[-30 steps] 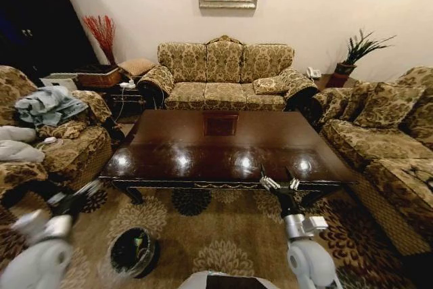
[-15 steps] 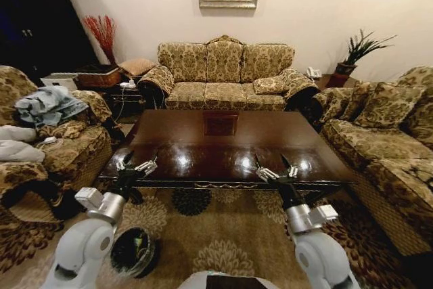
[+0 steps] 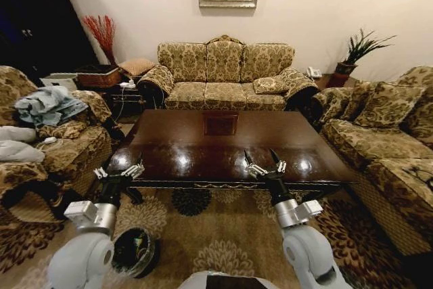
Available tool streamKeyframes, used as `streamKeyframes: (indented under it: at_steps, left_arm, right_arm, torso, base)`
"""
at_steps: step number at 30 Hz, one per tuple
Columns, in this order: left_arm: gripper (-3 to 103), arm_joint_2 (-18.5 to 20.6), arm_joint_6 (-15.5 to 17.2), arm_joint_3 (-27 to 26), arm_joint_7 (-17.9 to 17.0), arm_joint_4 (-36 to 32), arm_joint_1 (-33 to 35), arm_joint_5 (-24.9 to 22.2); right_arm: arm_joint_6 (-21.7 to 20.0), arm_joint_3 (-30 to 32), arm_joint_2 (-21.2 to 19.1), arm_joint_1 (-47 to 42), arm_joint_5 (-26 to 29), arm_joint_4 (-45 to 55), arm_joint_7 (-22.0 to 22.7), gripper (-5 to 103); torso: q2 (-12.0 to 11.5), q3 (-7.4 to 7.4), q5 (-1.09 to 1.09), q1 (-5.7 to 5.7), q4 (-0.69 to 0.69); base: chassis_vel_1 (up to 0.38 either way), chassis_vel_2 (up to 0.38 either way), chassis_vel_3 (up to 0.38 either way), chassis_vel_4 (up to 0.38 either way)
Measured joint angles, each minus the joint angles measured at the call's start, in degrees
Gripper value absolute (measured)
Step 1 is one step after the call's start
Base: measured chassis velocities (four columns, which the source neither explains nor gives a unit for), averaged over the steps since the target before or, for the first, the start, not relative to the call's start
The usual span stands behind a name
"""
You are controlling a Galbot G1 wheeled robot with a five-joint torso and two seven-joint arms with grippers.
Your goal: Move to the front of the table and place the trash on the table into the trash bin.
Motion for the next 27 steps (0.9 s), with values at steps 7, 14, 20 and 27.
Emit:
streamKeyframes:
  at_steps: [7, 14, 20, 27]
  left_arm:
    - [100, 0.0, 0.2, 0.0, 0.1, 0.0, 0.1, 0.2]
    - [100, 0.0, 0.3, 0.0, 0.2, 0.0, 0.1, 0.1]
    - [100, 0.1, 0.3, 0.0, 0.2, 0.0, 0.0, 0.0]
    - [100, 0.1, 0.3, 0.0, 0.2, 0.1, 0.0, 0.0]
  right_arm:
    - [0.1, 0.1, 0.1, -0.1, -0.1, 0.0, -0.1, 100]
    - [0.1, 0.1, 0.1, -0.1, -0.1, -0.1, -0.2, 100]
    - [0.1, 0.1, 0.1, -0.1, -0.1, -0.1, -0.2, 100]
    - [0.2, 0.1, 0.1, -0.1, -0.1, -0.1, -0.2, 100]
  torso:
    - [0.0, 0.00, 0.00, 0.00, 0.00]
    - [0.0, 0.00, 0.00, 0.00, 0.00]
    - [0.0, 0.00, 0.00, 0.01, 0.00]
    - [0.0, 0.01, 0.00, 0.02, 0.00]
  base:
    - [0.000, 0.000, 0.000, 0.000]
    - [0.000, 0.000, 0.000, 0.000]
    - [0.000, 0.000, 0.000, 0.000]
    - [0.036, -0.028, -0.036, 0.041]
